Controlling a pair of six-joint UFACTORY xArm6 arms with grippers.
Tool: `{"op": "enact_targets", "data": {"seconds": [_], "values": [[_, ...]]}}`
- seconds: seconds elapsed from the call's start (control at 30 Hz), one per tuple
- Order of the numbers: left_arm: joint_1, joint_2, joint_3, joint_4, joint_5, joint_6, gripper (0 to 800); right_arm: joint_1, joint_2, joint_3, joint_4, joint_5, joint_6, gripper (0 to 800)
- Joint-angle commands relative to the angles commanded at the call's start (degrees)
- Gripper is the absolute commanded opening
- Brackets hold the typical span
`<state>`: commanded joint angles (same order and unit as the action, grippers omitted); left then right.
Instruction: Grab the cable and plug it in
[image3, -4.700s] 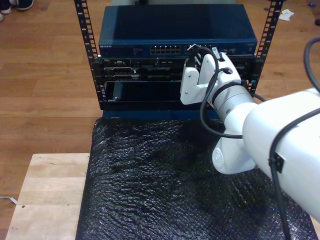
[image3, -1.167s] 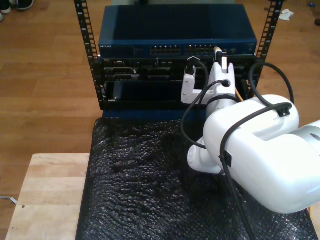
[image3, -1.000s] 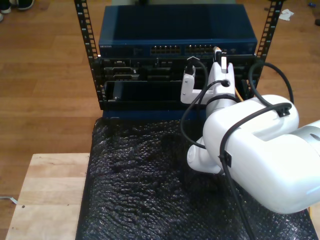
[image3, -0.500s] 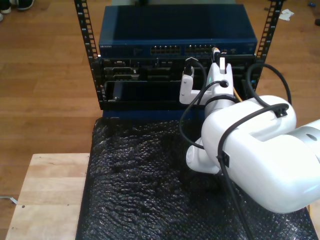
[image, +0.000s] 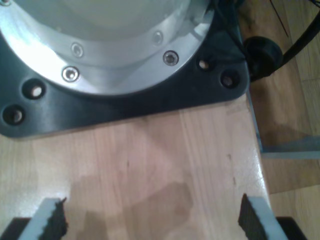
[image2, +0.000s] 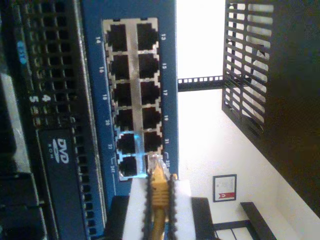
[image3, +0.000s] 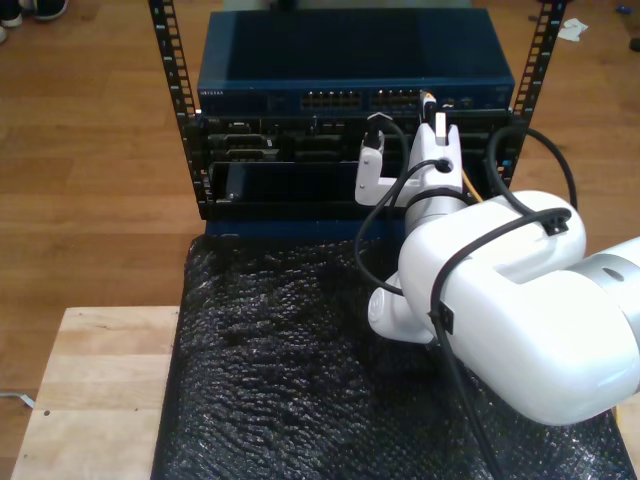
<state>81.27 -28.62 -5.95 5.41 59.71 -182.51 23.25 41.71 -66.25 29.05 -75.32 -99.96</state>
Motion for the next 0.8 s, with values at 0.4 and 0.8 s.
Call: {"op": "enact_targets", "data": {"seconds": [0.4,0.8], "values": [[0.0,0.0,0.0,0.0,0.1,0.0,800,0.0,0.4,-0.8,0.0,0.0,0.0,0],[0.0,0.0,0.0,0.0,0.0,0.0,800,0.0,0.5,-0.9,0.0,0.0,0.0,0]]}}
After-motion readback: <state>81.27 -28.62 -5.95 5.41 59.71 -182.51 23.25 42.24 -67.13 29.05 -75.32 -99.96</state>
